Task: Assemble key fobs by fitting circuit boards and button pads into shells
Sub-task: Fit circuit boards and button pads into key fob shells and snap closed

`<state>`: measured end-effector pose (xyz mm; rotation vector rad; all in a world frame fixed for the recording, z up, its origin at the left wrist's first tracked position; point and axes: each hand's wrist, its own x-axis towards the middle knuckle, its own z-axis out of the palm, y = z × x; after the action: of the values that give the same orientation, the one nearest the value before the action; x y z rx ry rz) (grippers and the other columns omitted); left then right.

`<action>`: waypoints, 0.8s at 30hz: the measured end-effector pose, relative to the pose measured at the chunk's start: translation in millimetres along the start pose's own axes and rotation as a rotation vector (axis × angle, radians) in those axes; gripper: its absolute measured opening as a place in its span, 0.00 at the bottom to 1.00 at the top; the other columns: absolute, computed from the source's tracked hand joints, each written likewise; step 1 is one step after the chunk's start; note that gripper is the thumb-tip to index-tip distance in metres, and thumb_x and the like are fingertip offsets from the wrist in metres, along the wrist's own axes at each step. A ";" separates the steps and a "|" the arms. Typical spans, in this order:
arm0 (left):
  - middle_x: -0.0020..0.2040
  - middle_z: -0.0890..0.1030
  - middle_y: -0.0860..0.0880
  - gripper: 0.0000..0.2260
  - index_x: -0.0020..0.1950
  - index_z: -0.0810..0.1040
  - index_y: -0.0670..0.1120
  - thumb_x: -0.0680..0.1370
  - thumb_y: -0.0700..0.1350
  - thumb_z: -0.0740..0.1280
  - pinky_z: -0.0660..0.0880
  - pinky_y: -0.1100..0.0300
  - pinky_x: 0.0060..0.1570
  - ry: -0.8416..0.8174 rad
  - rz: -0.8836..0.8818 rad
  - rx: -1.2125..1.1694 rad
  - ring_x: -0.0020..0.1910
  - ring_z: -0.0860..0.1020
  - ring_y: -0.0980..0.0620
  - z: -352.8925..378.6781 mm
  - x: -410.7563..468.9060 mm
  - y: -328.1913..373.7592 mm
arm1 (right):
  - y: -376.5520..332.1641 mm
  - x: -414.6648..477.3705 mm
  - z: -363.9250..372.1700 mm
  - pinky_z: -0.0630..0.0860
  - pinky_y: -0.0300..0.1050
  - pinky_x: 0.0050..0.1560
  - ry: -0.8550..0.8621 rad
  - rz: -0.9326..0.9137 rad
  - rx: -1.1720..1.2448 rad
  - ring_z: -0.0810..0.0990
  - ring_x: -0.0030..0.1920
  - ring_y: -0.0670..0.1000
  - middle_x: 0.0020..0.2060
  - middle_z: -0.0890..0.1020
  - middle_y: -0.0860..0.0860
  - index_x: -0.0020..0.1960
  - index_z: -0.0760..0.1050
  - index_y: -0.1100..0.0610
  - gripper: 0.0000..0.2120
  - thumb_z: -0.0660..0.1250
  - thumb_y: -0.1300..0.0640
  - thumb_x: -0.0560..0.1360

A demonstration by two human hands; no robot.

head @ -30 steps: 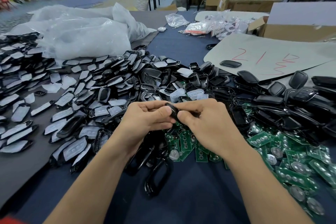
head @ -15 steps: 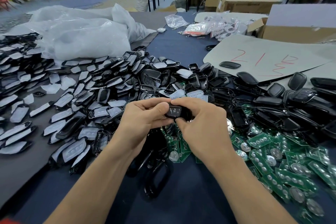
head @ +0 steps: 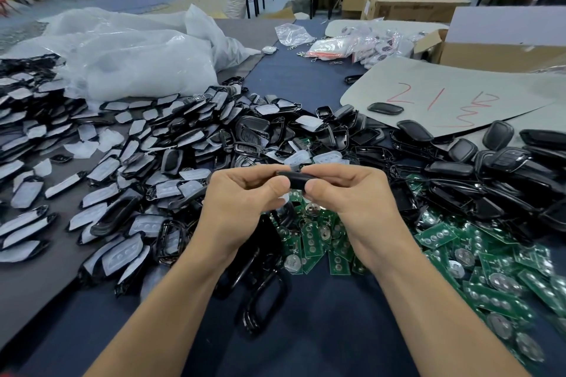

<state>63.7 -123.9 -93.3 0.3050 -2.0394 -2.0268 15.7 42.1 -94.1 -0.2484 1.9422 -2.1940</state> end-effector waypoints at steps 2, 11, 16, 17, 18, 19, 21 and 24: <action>0.48 0.89 0.45 0.11 0.49 0.90 0.51 0.77 0.35 0.74 0.84 0.60 0.46 -0.006 0.001 -0.027 0.50 0.88 0.45 -0.4 -0.7 0.9 | -0.7 -0.6 0.1 0.82 0.46 0.48 -0.019 0.010 0.053 0.85 0.41 0.51 0.40 0.88 0.55 0.44 0.88 0.55 0.13 0.75 0.72 0.71; 0.48 0.89 0.45 0.09 0.49 0.90 0.49 0.77 0.36 0.75 0.84 0.54 0.54 0.000 0.015 -0.063 0.51 0.87 0.44 0.7 -0.1 -1.0 | -0.8 -0.4 -1.0 0.81 0.45 0.49 -0.049 0.062 0.117 0.86 0.44 0.51 0.42 0.89 0.55 0.44 0.87 0.56 0.14 0.75 0.75 0.69; 0.48 0.89 0.47 0.11 0.52 0.89 0.49 0.77 0.34 0.74 0.81 0.49 0.60 0.021 0.034 0.011 0.51 0.87 0.47 0.2 1.0 -4.4 | 2.2 1.7 0.7 0.84 0.52 0.51 -0.029 0.120 0.054 0.83 0.39 0.54 0.40 0.86 0.60 0.43 0.86 0.60 0.07 0.78 0.69 0.69; 0.48 0.89 0.47 0.12 0.52 0.88 0.49 0.77 0.33 0.74 0.81 0.49 0.61 0.023 0.034 0.015 0.51 0.87 0.47 0.8 1.1 -4.8 | 2.3 2.0 0.3 0.85 0.50 0.49 -0.029 0.130 0.055 0.83 0.39 0.54 0.40 0.86 0.60 0.43 0.86 0.61 0.07 0.78 0.69 0.69; 0.49 0.89 0.47 0.12 0.53 0.88 0.49 0.77 0.33 0.74 0.81 0.50 0.61 0.022 0.032 0.019 0.51 0.87 0.48 1.3 1.2 -4.9 | 2.3 2.2 -0.2 0.86 0.47 0.47 -0.029 0.137 0.058 0.84 0.38 0.54 0.39 0.87 0.59 0.43 0.85 0.61 0.07 0.78 0.70 0.69; 0.49 0.89 0.47 0.12 0.54 0.88 0.48 0.77 0.32 0.74 0.81 0.50 0.61 0.020 0.030 0.025 0.51 0.87 0.48 1.9 1.3 -5.2 | 2.4 2.1 -0.5 0.85 0.45 0.45 -0.030 0.139 0.059 0.84 0.38 0.53 0.39 0.87 0.58 0.42 0.86 0.60 0.07 0.79 0.70 0.69; 0.48 0.89 0.48 0.13 0.54 0.88 0.48 0.77 0.32 0.73 0.82 0.51 0.61 0.015 0.029 0.042 0.50 0.87 0.50 2.8 1.5 -5.4 | 3.1 1.9 -0.3 0.84 0.43 0.45 -0.028 0.131 0.050 0.85 0.38 0.53 0.41 0.88 0.59 0.42 0.86 0.59 0.08 0.79 0.70 0.69; 0.48 0.89 0.48 0.13 0.54 0.87 0.48 0.77 0.31 0.72 0.81 0.53 0.61 0.006 0.028 0.048 0.50 0.87 0.51 2.9 1.0 -5.3 | 5.9 2.1 0.6 0.86 0.48 0.48 -0.013 0.107 0.030 0.86 0.40 0.57 0.42 0.88 0.58 0.43 0.87 0.57 0.08 0.78 0.69 0.70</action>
<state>61.7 -121.5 -98.5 0.2894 -2.0797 -1.9607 14.0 40.2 -100.0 -0.1504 1.8687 -2.1466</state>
